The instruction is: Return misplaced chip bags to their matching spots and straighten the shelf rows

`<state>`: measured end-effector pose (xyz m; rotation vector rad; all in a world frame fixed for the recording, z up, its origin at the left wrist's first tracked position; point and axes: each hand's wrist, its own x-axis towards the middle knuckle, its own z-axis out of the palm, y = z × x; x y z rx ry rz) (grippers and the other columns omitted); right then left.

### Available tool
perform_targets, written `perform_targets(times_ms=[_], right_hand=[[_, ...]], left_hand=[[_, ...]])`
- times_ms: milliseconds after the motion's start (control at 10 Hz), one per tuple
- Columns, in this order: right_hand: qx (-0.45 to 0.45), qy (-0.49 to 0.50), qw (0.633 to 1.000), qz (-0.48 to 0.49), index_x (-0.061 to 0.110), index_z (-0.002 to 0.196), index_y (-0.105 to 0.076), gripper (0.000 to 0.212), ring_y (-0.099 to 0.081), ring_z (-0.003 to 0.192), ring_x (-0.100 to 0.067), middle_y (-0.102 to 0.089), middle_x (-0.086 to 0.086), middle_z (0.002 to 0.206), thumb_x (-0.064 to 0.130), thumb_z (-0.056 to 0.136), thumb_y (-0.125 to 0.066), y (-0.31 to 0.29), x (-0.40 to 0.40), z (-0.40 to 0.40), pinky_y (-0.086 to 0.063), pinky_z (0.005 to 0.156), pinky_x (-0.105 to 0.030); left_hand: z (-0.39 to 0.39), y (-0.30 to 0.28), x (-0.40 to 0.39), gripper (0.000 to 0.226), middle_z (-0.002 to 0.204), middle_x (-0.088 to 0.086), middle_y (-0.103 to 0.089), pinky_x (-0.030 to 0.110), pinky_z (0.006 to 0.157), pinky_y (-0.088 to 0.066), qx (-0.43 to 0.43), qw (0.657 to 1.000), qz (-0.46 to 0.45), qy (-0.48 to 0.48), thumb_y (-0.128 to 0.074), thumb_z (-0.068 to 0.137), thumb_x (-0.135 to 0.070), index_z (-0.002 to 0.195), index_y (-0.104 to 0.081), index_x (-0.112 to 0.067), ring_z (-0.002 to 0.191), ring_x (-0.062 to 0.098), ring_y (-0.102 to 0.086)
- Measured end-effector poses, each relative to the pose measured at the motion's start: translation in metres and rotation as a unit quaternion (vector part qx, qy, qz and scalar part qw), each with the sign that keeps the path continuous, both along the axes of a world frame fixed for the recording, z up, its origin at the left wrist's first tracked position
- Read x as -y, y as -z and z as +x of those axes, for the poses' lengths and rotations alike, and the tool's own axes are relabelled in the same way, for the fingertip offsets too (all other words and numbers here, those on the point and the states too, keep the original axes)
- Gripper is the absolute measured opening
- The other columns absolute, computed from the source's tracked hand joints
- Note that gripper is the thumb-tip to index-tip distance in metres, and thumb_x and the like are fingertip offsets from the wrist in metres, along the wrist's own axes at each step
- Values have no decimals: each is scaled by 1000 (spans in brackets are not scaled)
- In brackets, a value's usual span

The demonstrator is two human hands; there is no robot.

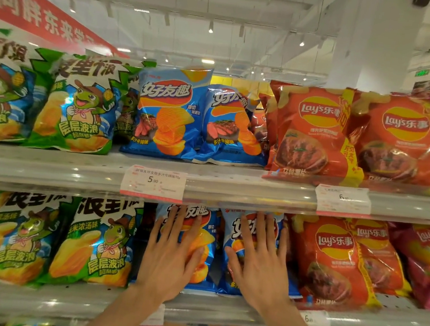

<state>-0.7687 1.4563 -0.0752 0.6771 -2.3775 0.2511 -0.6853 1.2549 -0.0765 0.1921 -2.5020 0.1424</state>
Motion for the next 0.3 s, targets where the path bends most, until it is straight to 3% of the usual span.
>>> perform_targets(times_ms=[300], right_hand=[[-23,-21,995,-100,17,155,-31,81,-13,153,-31,-22,-14,164,72,95,-30,-7,-4,12,-15,121,-58]], left_hand=[[23,-12,-8,67,164,12,-15,53,120,-19,-48,998,28,-33,-22,99,-61,157,-21,-27,151,30,-15]])
